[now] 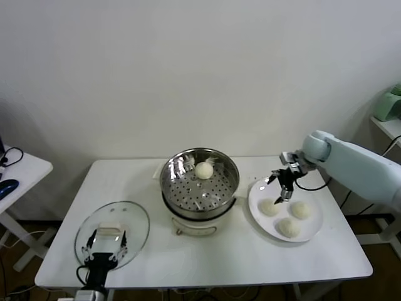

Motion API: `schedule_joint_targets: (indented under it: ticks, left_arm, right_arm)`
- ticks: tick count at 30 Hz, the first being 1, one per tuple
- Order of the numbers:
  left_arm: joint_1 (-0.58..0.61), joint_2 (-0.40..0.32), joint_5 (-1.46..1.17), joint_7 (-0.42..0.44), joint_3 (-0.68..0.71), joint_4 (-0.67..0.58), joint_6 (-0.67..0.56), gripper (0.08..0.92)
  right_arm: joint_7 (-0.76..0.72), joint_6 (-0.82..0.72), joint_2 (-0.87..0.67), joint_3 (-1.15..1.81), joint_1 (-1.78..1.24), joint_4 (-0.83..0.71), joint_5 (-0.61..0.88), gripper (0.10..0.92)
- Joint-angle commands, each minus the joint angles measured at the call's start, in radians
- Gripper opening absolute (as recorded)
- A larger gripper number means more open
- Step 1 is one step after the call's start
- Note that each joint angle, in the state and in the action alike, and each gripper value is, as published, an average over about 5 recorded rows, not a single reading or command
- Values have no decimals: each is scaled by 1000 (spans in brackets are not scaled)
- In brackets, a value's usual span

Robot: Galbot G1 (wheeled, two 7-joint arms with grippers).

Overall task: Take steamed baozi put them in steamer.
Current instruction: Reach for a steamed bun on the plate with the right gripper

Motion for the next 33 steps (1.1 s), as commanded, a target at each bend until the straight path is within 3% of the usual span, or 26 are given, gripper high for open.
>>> schedule_joint_targets:
  ticks: [1,33]
  left_arm:
    - [0,1,0,0,0,6,-1,823]
    - [-2,0,1,-1,8,26,-5,823]
  right_arm:
    - [-1,-2,17,27,-67,-42,-42,823]
    - [39,21,77,96,-132,-129,-110,823]
